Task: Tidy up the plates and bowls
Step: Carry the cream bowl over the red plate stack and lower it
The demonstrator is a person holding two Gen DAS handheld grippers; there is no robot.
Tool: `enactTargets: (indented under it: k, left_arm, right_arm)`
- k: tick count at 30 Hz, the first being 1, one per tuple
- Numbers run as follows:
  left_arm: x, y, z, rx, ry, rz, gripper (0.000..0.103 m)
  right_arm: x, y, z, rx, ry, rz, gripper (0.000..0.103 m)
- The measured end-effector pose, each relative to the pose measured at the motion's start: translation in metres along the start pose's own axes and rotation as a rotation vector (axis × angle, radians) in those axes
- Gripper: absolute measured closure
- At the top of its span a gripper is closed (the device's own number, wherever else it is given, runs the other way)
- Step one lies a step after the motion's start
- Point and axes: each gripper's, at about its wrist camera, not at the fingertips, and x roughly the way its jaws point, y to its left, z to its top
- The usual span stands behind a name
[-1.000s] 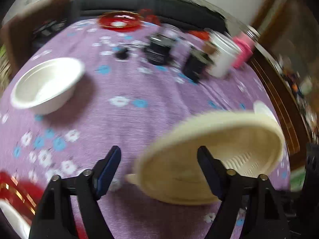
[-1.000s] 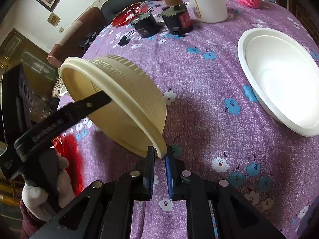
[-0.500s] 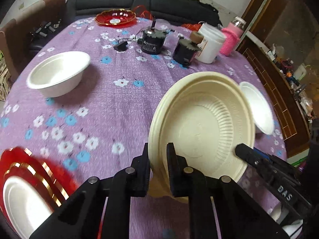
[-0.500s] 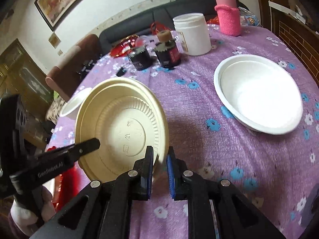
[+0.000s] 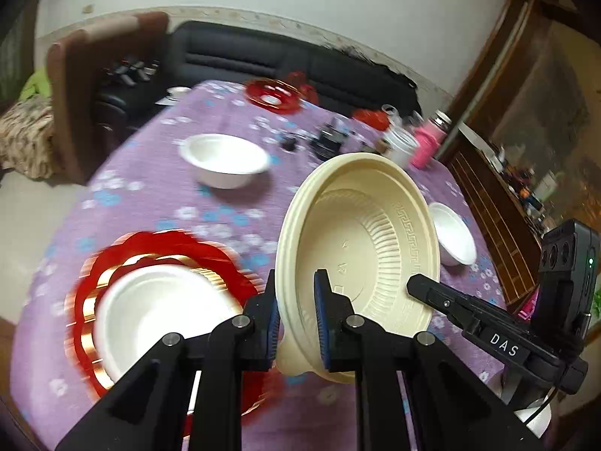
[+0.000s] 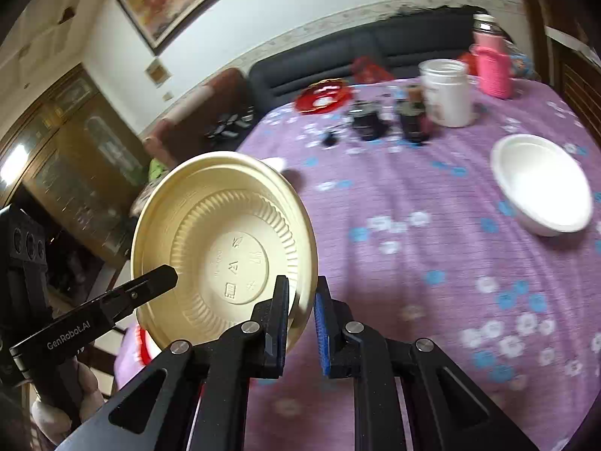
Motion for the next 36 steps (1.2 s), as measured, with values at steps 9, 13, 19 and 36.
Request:
enactTargets:
  k: [9,13,19,36]
  left_arm:
    - [-0.046,0.092,-0.021,-0.153,-0.057,0.078,0.084]
    - [-0.046,0.121,-0.030,-0.204,-0.051,0.103,0.082]
    - [-0.024,0.140,-0.039,-0.233,0.012,0.105,0.082]
    - [0.008,0.137,-0.042,-0.245,0.090,0.121,0.066]
  right_arm:
    - [0.043,0.094,-0.021,-0.104,0.071,0.090,0.087]
    - [0.068,0.119,-0.029,-0.133,0.112,0.106,0.087]
    - [0.093,0.125,-0.038,-0.134,0.155,0.076,0.086]
    - [0.110,0.109,-0.046,-0.116,0.194,0.014,0.085]
